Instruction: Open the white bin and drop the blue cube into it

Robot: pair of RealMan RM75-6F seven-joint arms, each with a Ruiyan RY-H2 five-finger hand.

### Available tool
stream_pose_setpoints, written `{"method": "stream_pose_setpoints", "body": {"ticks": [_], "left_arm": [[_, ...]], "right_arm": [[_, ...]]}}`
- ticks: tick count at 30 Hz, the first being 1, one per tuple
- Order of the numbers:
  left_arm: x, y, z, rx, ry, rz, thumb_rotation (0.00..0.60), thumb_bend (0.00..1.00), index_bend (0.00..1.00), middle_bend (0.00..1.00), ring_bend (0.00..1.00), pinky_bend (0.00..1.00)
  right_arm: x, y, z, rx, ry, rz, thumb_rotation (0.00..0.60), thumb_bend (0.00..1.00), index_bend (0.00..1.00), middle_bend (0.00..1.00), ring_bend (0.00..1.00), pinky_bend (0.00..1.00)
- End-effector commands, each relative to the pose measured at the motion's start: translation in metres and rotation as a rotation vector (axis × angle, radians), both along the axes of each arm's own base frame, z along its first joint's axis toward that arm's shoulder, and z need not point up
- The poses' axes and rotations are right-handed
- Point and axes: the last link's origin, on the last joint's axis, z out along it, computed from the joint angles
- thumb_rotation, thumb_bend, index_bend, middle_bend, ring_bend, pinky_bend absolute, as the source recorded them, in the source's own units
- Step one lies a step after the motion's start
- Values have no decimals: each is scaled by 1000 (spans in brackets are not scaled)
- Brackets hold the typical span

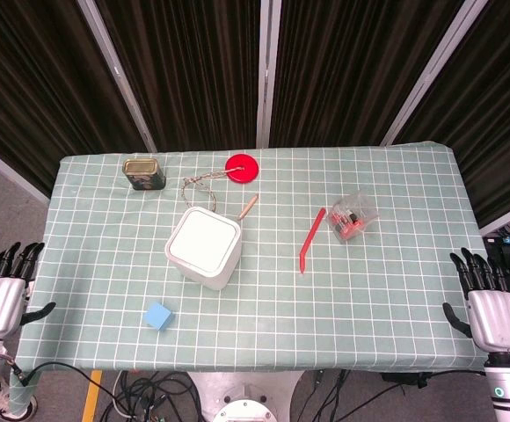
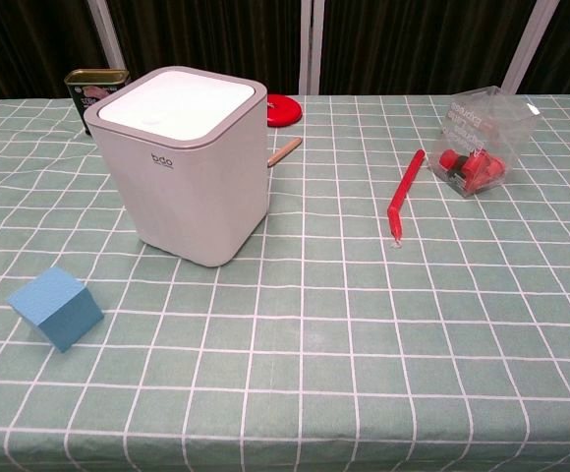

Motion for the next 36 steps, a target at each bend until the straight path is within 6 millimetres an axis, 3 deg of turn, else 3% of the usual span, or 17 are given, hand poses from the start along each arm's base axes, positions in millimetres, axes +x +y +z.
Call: {"method": "stream_pose_setpoints", "body": {"ticks": [1,15,28,36], "left_arm": [[0,0,-1,-3,-1,2,600,0,72,102,35,121],[14,5,-8,-30,-22,-67,600,0,72,102,35,121],[88,44,-49,-208,-51,-343,600,0,72,102,20,124],[128,57,-72,-294,-34,-452,600,0,72,102,14,123]], "right_arm": [[-1,-1,0,0,1,-4,600,214,0,0,0,0],[-2,0,-1,6,-1,-6,600,214,0,0,0,0],[-13,1,-2,4,0,-43,600,214,0,0,0,0],[-16,-2,-4,4,-7,-44,600,215,0,0,0,0]]}}
